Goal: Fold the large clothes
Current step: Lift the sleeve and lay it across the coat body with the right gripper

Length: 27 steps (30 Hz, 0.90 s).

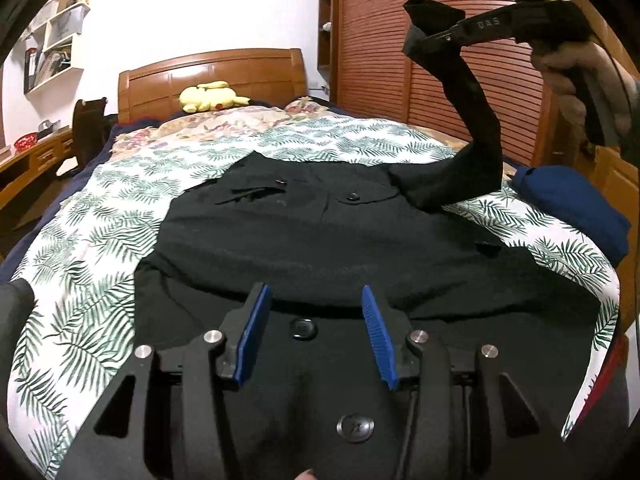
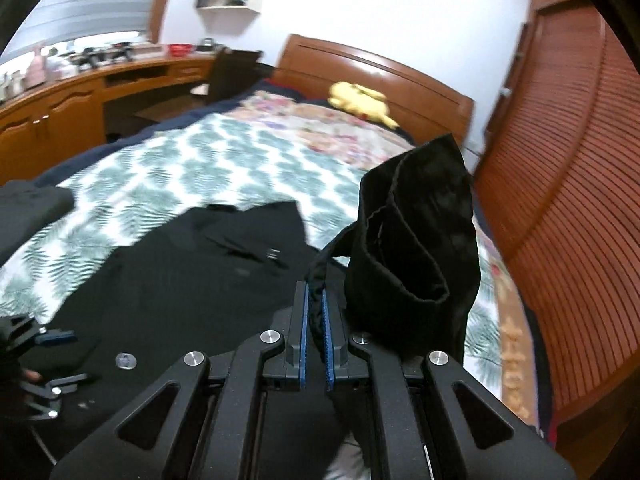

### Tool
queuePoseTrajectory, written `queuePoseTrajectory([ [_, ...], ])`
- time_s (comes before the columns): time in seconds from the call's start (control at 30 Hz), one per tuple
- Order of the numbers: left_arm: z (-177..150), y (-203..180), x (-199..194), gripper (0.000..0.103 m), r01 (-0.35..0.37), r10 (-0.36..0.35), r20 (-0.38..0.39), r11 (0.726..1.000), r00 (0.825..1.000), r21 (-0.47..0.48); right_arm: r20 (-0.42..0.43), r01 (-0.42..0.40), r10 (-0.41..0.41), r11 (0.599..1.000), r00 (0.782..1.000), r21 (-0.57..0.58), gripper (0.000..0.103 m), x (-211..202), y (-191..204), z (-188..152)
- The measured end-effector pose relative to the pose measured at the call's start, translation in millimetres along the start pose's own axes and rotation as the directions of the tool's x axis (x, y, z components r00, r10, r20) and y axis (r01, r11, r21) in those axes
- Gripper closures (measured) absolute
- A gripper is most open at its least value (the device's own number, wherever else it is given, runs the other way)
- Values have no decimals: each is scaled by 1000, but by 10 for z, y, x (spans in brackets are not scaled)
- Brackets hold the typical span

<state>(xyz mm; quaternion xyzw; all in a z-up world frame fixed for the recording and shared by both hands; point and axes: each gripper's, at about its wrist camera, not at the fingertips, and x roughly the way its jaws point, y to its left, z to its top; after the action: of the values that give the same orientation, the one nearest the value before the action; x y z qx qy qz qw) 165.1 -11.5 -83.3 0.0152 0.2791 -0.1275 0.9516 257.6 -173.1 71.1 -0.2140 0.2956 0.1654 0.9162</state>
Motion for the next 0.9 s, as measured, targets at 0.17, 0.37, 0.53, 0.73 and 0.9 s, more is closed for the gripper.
queuePoseTrajectory([
  [0.17,14,169,-116,56,-24,25,19,999,1000,-28,25,-79,80,996,996,-41,99,-112,389,71],
  [0.37,16,321,-205,56,-59,61,32,997,998,-49,28,-152,154,986,988,-73,99,-200,729,67],
  [0.53,-16,476,-266,56,-95,97,31,993,995,-69,22,-229,232,967,972,-110,99,-295,1115,7],
  [0.73,-65,720,-387,56,-129,135,38,985,990,-116,8,-289,293,946,956,-146,99,-325,1416,-77],
  [0.9,-137,899,-433,56,-170,176,23,972,984,-161,-15,-306,308,939,951,-155,99,-257,1537,-157],
])
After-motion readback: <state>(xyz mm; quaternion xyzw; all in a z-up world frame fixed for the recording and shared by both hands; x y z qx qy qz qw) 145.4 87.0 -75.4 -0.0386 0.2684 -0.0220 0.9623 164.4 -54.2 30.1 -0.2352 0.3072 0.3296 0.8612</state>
